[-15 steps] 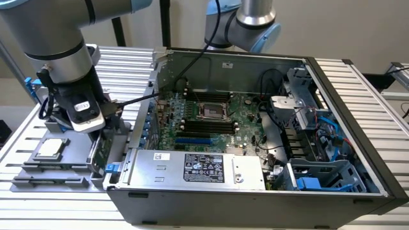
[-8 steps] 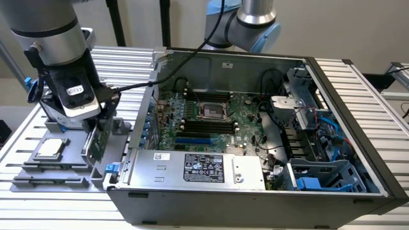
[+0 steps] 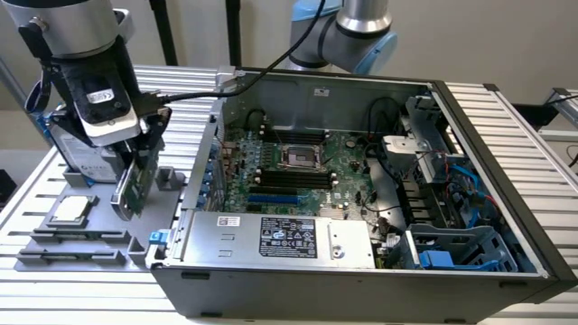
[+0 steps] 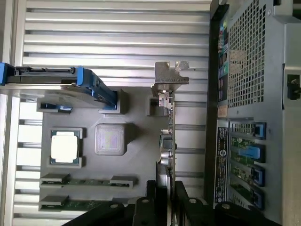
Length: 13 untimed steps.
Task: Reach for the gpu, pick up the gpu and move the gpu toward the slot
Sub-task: 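Pick up the gpu and move the gpu toward the slot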
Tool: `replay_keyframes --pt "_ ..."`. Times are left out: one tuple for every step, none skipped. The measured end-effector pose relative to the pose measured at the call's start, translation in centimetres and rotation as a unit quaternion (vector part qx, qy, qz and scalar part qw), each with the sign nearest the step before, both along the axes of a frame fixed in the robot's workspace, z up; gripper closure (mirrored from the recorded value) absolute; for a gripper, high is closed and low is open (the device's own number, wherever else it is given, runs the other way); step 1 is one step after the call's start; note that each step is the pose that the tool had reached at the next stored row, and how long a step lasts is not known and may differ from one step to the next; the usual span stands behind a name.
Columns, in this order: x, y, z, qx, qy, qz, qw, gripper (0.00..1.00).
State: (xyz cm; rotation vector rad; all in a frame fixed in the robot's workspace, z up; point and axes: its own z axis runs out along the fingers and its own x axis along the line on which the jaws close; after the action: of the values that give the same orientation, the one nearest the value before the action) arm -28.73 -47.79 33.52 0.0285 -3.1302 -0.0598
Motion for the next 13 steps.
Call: replay_keyframes --pt "0.2 0.00 0.46 0.0000 0.0001 0.000 1.0000 0.73" --pt "0.3 0.00 0.91 0.0000 0.0002 0.000 1.0000 0.73" --pt "0.5 0.00 1.36 0.0000 0.0003 0.000 1.0000 0.73" --pt "0.7 0.00 1.82 0.0001 0.0004 0.000 1.0000 0.73" --pt "0.9 0.00 2.26 0.0000 0.0006 0.000 1.0000 0.73" --pt "1.1 0.00 2.71 0.0001 0.0007 0.000 1.0000 0.73" --pt "1.4 0.00 3.17 0.0001 0.0009 0.000 1.0000 0.73" --pt "1.7 0.00 3.64 0.0000 0.0011 0.000 1.0000 0.73" --pt "2.0 0.00 4.08 0.0001 0.0012 0.000 1.0000 0.73" --pt "2.4 0.00 4.54 0.0000 0.0015 0.000 1.0000 0.73" --pt "2.9 -0.01 5.00 0.0002 0.0018 0.000 1.0000 0.73" --pt "3.3 -0.01 5.44 0.0004 0.0020 0.000 1.0000 0.73" --pt "3.8 -0.01 5.90 0.0008 0.0023 0.000 1.0000 0.73"
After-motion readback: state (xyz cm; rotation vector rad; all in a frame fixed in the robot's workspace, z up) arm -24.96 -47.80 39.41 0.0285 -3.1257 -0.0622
